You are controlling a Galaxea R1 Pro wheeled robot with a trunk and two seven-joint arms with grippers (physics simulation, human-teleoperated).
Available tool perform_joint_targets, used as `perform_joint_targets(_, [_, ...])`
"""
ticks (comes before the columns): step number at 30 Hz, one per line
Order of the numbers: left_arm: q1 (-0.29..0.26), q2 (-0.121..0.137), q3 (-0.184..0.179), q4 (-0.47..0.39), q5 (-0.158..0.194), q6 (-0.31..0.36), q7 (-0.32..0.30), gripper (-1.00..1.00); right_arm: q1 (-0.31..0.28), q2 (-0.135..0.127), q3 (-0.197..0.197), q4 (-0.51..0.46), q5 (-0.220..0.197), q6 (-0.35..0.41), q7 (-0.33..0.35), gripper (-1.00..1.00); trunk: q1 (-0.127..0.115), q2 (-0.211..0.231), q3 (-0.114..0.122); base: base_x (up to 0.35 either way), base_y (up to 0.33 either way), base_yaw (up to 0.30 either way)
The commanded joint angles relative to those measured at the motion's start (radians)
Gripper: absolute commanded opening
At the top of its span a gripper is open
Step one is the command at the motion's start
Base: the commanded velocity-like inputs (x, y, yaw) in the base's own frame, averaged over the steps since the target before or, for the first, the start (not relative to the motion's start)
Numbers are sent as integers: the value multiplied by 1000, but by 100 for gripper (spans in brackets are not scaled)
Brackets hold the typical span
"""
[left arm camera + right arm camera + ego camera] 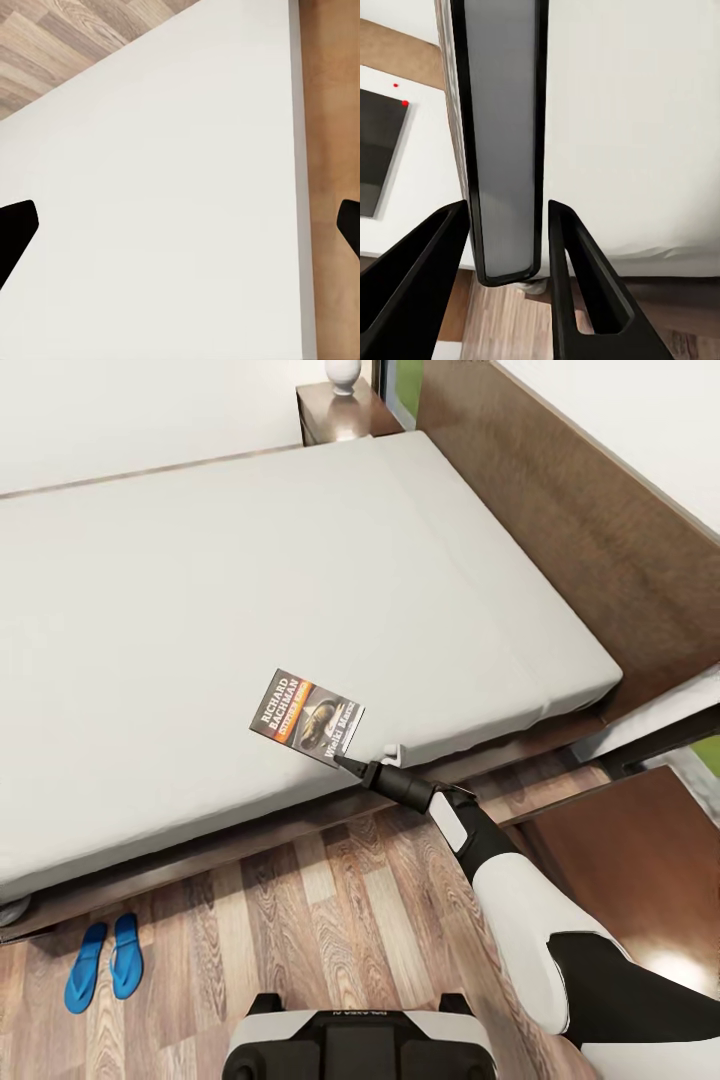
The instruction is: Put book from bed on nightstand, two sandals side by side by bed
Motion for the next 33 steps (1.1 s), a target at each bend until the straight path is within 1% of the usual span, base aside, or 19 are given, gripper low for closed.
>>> perform_joint_targets(1, [0, 0, -9, 0, 10, -4, 2, 100, 0, 1, -5, 0, -2, 9, 4, -100, -4, 7, 3, 0, 0, 0])
perform_joint_targets(9, [0, 0, -9, 0, 10, -4, 3, 100, 1, 1, -7, 0, -2, 5, 14, -100, -34, 63, 28, 0, 0, 0])
perform_joint_targets(19, [0, 0, -9, 0, 9, -5, 3, 100, 2, 1, -7, -1, -2, -2, 84, -100, -73, 133, 59, 0, 0, 0])
perform_joint_targets(30, [0, 0, -9, 0, 10, -6, 3, 100, 3, 1, -4, 0, -1, 8, 112, -100, -115, 210, 94, 0, 0, 0])
perform_joint_targets(33, [0, 0, -9, 1, 10, -6, 3, 100, 6, 1, -3, 1, 0, 9, 133, -100, -126, 231, 103, 0, 0, 0])
